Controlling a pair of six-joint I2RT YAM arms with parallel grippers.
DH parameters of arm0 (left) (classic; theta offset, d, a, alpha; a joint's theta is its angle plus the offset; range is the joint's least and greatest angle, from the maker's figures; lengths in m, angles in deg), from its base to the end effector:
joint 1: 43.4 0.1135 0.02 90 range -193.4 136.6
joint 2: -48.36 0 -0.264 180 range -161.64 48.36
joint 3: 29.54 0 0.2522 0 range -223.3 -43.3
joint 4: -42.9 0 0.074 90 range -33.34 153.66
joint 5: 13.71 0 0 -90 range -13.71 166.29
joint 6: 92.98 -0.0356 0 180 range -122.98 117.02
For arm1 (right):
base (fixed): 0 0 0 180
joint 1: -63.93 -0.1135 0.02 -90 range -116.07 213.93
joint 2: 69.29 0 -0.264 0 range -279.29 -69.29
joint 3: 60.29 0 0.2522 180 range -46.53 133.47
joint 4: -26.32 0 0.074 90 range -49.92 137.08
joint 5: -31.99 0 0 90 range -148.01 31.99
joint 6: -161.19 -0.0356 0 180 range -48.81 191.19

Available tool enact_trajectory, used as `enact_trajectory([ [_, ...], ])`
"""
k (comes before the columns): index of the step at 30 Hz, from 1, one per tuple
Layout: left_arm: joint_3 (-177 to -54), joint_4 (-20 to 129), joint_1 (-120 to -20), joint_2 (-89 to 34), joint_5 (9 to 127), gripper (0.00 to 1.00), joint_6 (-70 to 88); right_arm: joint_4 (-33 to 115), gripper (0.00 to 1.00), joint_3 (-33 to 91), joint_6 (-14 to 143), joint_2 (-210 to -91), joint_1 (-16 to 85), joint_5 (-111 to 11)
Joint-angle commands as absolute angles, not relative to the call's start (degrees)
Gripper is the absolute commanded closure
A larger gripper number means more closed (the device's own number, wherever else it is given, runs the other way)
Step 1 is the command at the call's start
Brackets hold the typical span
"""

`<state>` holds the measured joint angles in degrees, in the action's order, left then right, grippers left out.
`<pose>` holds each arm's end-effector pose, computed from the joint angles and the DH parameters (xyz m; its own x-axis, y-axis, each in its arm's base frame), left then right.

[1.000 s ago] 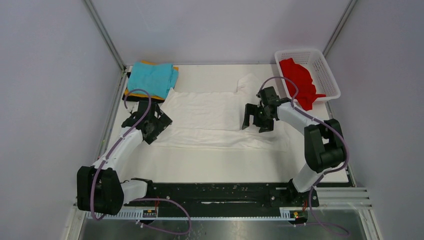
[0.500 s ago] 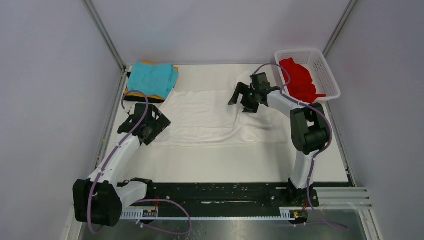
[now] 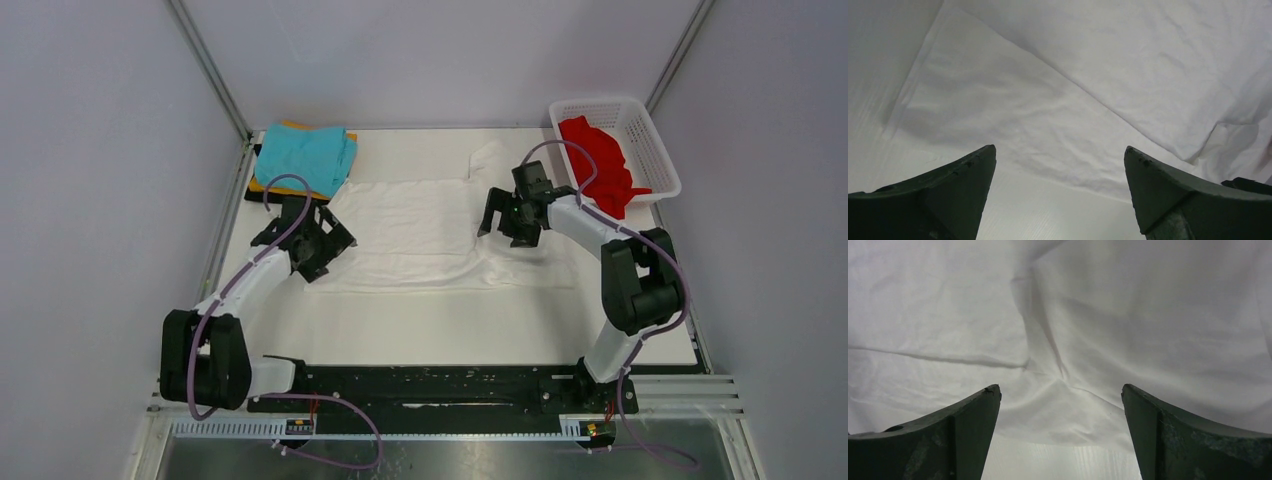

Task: Fold and stack the t-shirts
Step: Fold the flattened tshirt in 1/3 of the way

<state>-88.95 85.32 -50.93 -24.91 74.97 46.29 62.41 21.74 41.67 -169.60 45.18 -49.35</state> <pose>0.2474 -0.0335 0.2148 -0.6469 -0.6787 -0.3477 -0.5311 0.7282 -0.4332 0.3490 0.1241 0.2054 -0.8672 0.2200 -0.4466 0.0304 0.9188 0.3935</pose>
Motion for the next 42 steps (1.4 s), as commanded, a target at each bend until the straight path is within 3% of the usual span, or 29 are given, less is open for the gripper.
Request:
enact_trajectory([
  [1,-90.7,76.61,-50.69,-27.49,70.84,0.01,45.67,62.54,0.01,17.58,43.19,-167.61,44.76,-47.73],
  [12,-86.55,72.44,-51.31,-38.51,69.3,0.01,47.56,60.73,0.01,10.29,41.31,-167.81,44.76,-46.44],
  [28,-64.1,86.36,-61.74,-5.51,78.47,0.01,56.4,67.9,0.01,-12.34,40.02,-145.39,41.68,-45.27],
  [42,-62.67,97.11,-64.61,7.42,82.7,0.01,62.54,74.24,0.01,-18.52,36.35,-132.53,36.68,-45.69],
])
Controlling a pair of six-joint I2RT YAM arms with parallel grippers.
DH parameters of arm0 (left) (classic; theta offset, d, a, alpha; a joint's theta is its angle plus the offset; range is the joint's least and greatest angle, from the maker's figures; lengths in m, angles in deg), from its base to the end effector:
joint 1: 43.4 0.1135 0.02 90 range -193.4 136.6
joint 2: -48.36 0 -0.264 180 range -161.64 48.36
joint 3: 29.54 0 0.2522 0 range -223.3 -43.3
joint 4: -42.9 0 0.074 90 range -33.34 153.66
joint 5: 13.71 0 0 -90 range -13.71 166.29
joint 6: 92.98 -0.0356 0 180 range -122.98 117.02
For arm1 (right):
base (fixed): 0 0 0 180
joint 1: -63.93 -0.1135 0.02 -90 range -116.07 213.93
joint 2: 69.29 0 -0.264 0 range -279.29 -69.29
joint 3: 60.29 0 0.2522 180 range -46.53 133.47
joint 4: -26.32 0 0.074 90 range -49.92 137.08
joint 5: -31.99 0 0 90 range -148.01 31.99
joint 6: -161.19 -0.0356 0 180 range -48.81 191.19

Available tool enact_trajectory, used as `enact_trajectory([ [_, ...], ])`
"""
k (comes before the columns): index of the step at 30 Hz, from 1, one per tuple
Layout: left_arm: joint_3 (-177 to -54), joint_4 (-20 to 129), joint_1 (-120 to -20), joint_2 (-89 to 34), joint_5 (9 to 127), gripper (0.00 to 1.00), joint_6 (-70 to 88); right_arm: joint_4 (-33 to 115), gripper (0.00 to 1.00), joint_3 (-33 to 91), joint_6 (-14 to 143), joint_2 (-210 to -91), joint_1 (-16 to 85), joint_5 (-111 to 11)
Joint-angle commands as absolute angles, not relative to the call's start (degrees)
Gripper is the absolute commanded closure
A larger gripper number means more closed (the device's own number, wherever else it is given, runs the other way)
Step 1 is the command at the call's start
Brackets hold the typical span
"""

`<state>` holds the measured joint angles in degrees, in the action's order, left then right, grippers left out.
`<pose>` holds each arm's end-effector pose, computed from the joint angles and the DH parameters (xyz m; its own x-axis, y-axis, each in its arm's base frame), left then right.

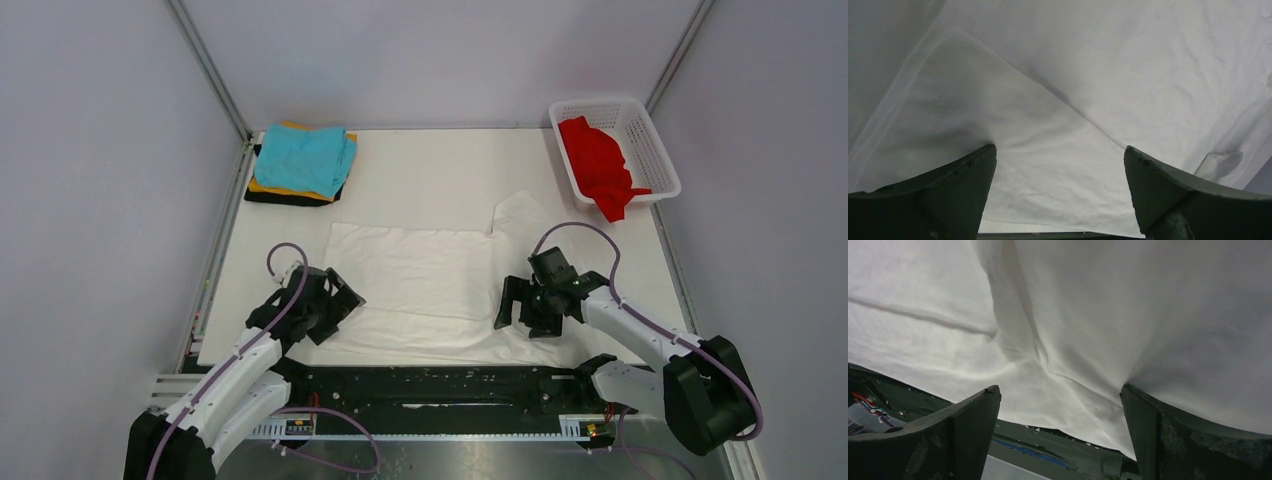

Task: Fold and stack the t-shirts
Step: Fold the flattened tshirt in 1/3 of the way, then grab the side of the flattened tshirt furthest away from the robot with both arms

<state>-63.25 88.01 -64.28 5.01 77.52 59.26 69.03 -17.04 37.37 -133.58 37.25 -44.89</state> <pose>0.1310 -0.0492 0.1630 -0.6605 -0.6949 -0.2843 -0.5146 0.6947 -0.5026 0.1652 0.0920 0.1634 -0.9591 0.1247 -0.2541 0.0082 0.9096 0.4153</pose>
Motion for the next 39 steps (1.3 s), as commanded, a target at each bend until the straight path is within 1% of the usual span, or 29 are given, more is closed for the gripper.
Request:
enact_trajectory([
  [1,-62.68,98.23,-64.59,7.63,83.37,0.01,62.77,74.12,0.01,-18.48,36.53,-132.22,36.72,-45.71],
  [14,-64.36,100.02,-64.77,9.21,82.61,0.01,63.31,73.07,0.01,-11.97,41.24,-134.12,36.81,-50.6],
  [19,-67.49,102.05,-64.77,9.93,83.65,0.01,62.73,73.57,0.01,-7.73,43.72,-133.86,36.77,-52.38],
  [24,-75.61,101.72,-64.68,7.17,89.86,0.01,59.09,73.17,0.01,-3.13,45.53,-133.19,37.19,-55.7],
  [28,-83.57,98.93,-61.83,-2.04,96.73,0.01,52.61,70.26,0.01,-0.18,46.33,-133.93,39.41,-56.76],
  [32,-91.08,92.69,-54.05,-14.01,95.23,0.01,45.21,66.49,0.01,1.5,46.66,-135.4,41.01,-56.39],
  [35,-97.27,88.6,-50.05,-24.13,93.49,0.01,41.65,64.51,0.0,2.2,47.0,-136.67,41.23,-56.63],
  [37,-101.68,86.82,-49.16,-31.06,92.41,0.03,38.8,64.26,0.0,2.52,47.96,-137.57,41.27,-56.25],
  [39,-106.85,87.01,-48.69,-38.04,91.38,0.08,36.72,64.21,0.01,2.41,48.6,-138.23,41.46,-56.17],
])
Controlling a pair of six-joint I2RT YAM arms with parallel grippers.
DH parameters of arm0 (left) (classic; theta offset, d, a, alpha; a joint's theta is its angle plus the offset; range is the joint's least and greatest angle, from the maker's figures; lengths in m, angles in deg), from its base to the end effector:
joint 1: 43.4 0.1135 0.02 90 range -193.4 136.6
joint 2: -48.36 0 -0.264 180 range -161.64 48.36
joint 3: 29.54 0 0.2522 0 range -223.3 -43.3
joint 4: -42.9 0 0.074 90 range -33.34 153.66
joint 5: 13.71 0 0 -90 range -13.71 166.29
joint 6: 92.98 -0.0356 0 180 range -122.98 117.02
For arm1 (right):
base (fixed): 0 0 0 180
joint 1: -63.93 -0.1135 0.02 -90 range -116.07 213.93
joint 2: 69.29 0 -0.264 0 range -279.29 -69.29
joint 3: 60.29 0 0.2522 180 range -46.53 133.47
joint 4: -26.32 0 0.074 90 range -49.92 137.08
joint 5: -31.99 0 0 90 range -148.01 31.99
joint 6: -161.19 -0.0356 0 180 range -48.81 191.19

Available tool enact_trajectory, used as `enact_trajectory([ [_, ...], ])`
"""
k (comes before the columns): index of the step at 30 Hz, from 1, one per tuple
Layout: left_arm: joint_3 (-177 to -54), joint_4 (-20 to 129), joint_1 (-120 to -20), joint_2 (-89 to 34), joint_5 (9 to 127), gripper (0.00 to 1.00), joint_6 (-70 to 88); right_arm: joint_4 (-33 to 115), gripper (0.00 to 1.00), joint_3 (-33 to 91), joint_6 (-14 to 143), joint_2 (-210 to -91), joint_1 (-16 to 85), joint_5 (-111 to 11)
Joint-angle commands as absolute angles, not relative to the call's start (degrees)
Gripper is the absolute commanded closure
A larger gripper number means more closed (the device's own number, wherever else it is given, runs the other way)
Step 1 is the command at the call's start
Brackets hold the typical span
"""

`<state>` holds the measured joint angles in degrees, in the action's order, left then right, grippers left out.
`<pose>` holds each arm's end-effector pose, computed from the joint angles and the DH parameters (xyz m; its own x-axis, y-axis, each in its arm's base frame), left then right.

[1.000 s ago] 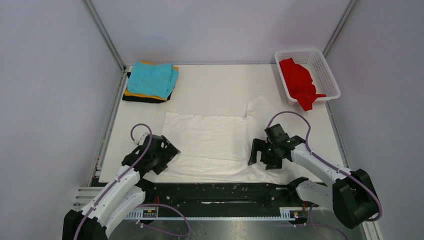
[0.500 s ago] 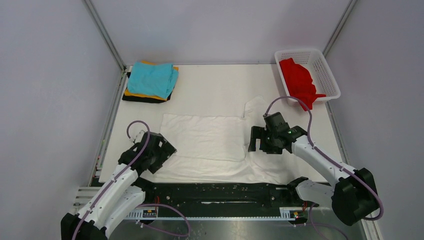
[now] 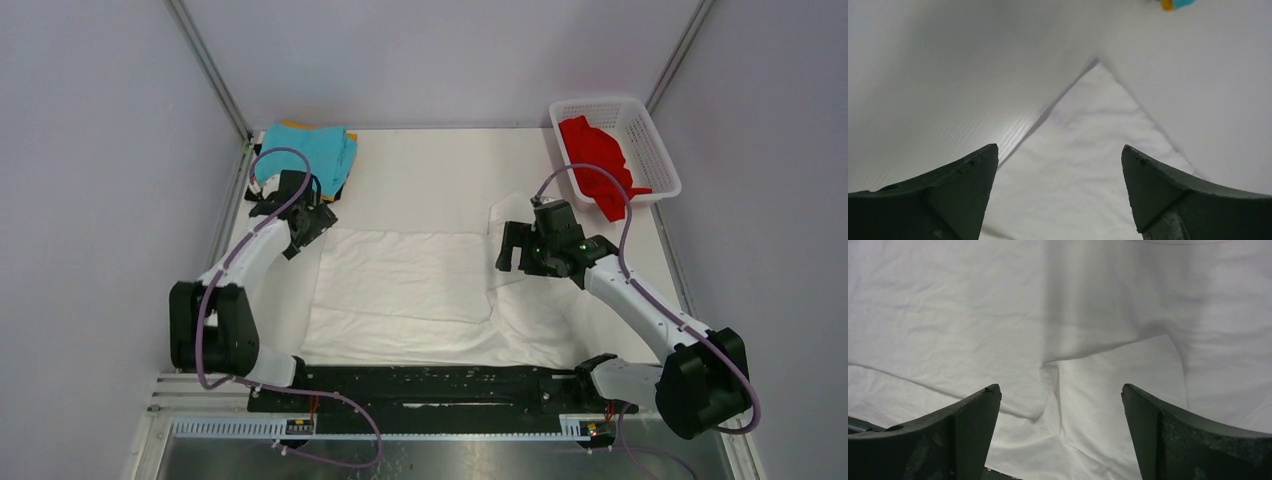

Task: Fold and stack the t-shirts
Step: Grab the side of the flattened tshirt furthest away from the robot with both arms

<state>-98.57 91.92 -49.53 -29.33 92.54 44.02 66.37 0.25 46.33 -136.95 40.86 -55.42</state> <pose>0.2704 -0.0190 0.2420 -0.5392 -0.6483 -0.5376 -0.6460 0.7279 -0.2297 0.2242 0.0972 0.2461 -0.7887 0.1206 -0.6029 -0.0972 0.9438 0.3159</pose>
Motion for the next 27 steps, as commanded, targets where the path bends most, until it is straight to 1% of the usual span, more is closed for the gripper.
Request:
enact_trajectory([
  [1,-109.31,87.86,-48.66,-41.66,91.45,0.11,36.18,64.25,0.01,2.23,48.77,-138.42,41.62,-56.37],
  [5,-117.38,91.17,-48.67,-53.9,92.69,0.22,35.05,64.32,0.0,1.52,49.17,-138.73,42.27,-56.76],
  [10,-121.56,93.44,-48.65,-61.04,93.36,0.34,35.88,64.33,0.01,1.14,49.57,-138.48,42.82,-57.75],
  [14,-122.84,94.33,-48.67,-63.73,93.82,0.41,36.72,64.28,0.01,1.12,49.6,-138.84,43.0,-57.68],
  [18,-123.31,95.37,-48.67,-65.17,92.36,0.54,37.12,64.26,0.01,1.17,49.67,-139.4,43.22,-59.27],
  [23,-121.86,96.34,-48.76,-64.47,92.22,0.64,37.94,64.3,0.01,2.14,49.49,-139.77,43.61,-62.17],
  [25,-121.47,96.12,-48.83,-64.31,92.16,0.69,37.91,64.18,0.0,2.9,49.5,-140.26,43.92,-63.17],
  [27,-121.49,95.86,-48.8,-64.38,91.7,0.79,37.51,64.03,0.0,3.96,49.13,-141.15,44.24,-64.26],
])
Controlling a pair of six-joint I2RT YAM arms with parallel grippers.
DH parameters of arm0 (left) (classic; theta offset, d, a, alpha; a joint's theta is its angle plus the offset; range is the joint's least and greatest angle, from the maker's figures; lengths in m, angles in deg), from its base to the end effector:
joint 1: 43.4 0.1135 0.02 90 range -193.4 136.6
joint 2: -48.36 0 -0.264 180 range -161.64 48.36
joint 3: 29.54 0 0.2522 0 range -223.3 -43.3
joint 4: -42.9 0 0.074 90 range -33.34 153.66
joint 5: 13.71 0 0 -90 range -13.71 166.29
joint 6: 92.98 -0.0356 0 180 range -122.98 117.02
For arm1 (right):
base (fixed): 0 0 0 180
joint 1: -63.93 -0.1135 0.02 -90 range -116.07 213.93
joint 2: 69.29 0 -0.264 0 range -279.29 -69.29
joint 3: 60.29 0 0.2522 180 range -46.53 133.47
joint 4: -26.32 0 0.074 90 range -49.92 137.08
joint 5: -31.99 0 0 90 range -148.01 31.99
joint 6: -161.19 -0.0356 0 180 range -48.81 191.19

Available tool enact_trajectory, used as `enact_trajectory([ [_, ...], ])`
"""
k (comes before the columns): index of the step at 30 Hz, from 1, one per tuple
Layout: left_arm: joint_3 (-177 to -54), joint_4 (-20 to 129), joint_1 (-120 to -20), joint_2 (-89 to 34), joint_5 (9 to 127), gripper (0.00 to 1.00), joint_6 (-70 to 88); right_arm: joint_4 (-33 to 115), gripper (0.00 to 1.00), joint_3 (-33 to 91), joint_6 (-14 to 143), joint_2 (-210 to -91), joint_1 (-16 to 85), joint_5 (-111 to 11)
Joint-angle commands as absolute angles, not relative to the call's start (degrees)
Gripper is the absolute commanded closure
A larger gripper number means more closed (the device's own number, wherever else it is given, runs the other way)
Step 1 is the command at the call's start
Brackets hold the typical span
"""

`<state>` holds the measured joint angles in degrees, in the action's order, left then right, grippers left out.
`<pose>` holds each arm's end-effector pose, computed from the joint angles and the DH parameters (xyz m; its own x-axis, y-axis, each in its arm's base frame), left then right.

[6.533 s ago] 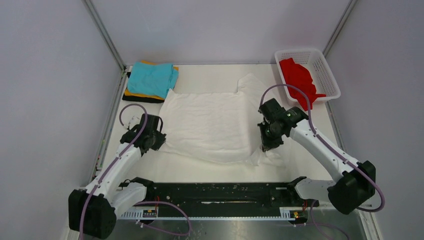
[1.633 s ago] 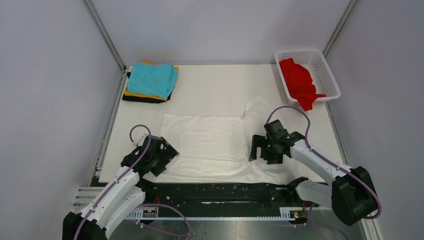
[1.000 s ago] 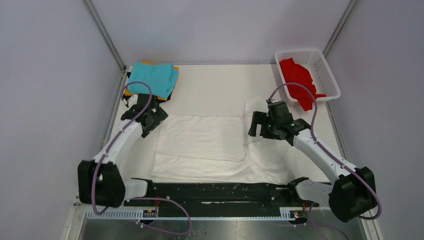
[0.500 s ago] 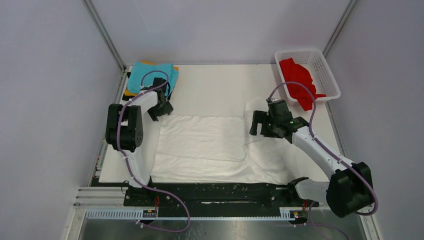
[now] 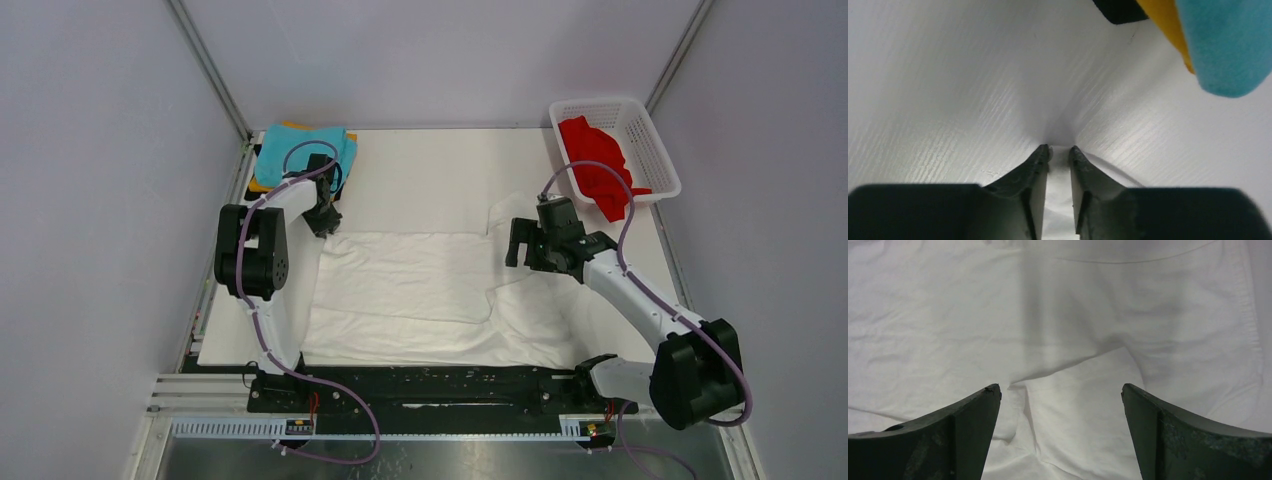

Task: Fold and stack the t-shirts
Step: Grab the side of the flattened tshirt furthest away from the robot with both arms

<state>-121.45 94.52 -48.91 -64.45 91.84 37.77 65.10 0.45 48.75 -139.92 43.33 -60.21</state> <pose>0.3896 -0.0280 0.1636 -0.7273 -0.5616 -0.3945 -0.6104 0.7921 -0.0024 0.2375 0.0878 0.2370 -0.7748 0.1163 -0.6214 -0.0347 0.9736 0.2254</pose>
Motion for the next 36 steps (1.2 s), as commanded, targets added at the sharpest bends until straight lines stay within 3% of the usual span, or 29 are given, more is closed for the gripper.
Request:
enact_trajectory([
  [1,-121.59,95.67,-48.86,-64.42,91.55,0.87,37.22,64.07,0.01,4.7,48.75,-141.94,44.56,-64.6],
  [2,-121.81,95.39,-48.82,-64.5,91.19,0.98,36.88,63.99,0.01,5.9,48.46,-142.97,45.02,-64.62],
  [3,-122.09,95.07,-48.89,-64.62,90.84,1.0,36.39,64.1,0.01,7.23,47.9,-144.37,45.82,-64.38],
  [13,-118.87,90.78,-48.78,-59.46,87.35,1.0,34.12,66.46,0.01,27.96,44.67,-167.11,50.92,-58.23],
  [18,-117.18,89.99,-48.85,-57.55,86.13,1.0,34.1,71.94,0.01,42.78,43.27,-178.79,50.9,-59.44],
  [24,-115.98,89.86,-48.92,-56.4,85.62,1.0,34.1,77.06,0.09,53.86,39.87,-189.28,50.82,-62.71],
  [36,-113.39,88.81,-48.92,-54.12,83.75,1.0,34.91,90.53,0.08,81.45,37.95,-207.4,50.63,-67.08],
])
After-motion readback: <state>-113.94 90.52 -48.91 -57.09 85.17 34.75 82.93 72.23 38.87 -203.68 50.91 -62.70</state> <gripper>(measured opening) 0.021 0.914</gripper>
